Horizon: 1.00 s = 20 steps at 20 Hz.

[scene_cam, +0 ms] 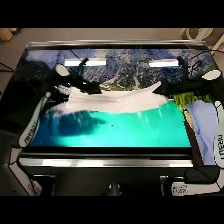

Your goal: Fold the shirts.

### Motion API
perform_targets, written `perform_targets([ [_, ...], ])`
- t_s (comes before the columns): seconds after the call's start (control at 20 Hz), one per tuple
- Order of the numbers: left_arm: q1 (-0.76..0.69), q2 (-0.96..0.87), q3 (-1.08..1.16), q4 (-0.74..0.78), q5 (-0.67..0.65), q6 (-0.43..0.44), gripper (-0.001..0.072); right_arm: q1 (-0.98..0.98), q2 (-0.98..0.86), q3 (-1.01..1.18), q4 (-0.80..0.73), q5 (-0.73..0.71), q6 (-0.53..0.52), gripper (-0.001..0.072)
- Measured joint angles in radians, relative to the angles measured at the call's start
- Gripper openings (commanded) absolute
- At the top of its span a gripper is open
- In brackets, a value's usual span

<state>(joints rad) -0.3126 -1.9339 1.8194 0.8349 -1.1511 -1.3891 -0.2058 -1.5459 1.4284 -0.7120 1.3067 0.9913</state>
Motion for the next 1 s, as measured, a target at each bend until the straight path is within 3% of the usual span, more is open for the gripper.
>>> perform_targets([
  [0.45, -0.229, -0.18, 0.0, -0.322, 0.179, 0.002, 0.0021, 0.0, 0.213, 0.051, -0.058, 0.136, 0.087, 0.0019],
  [0.7, -0.311, -0.223, 0.0, -0.511, 0.245, 0.047, 0.002, 0.0, 0.256, 0.094, -0.063, 0.186, 0.114, 0.0019],
  [0.85, -0.287, -0.207, 0.0, -0.535, 0.26, 0.057, 0.0019, 0.005, 0.254, 0.101, -0.071, 0.184, 0.12, 0.0019],
  [1.0, -0.195, -0.121, 0.0, -0.435, 0.245, 0.062, 0.0019, 0.048, 0.222, 0.104, -0.063, 0.145, 0.12, 0.0019],
])
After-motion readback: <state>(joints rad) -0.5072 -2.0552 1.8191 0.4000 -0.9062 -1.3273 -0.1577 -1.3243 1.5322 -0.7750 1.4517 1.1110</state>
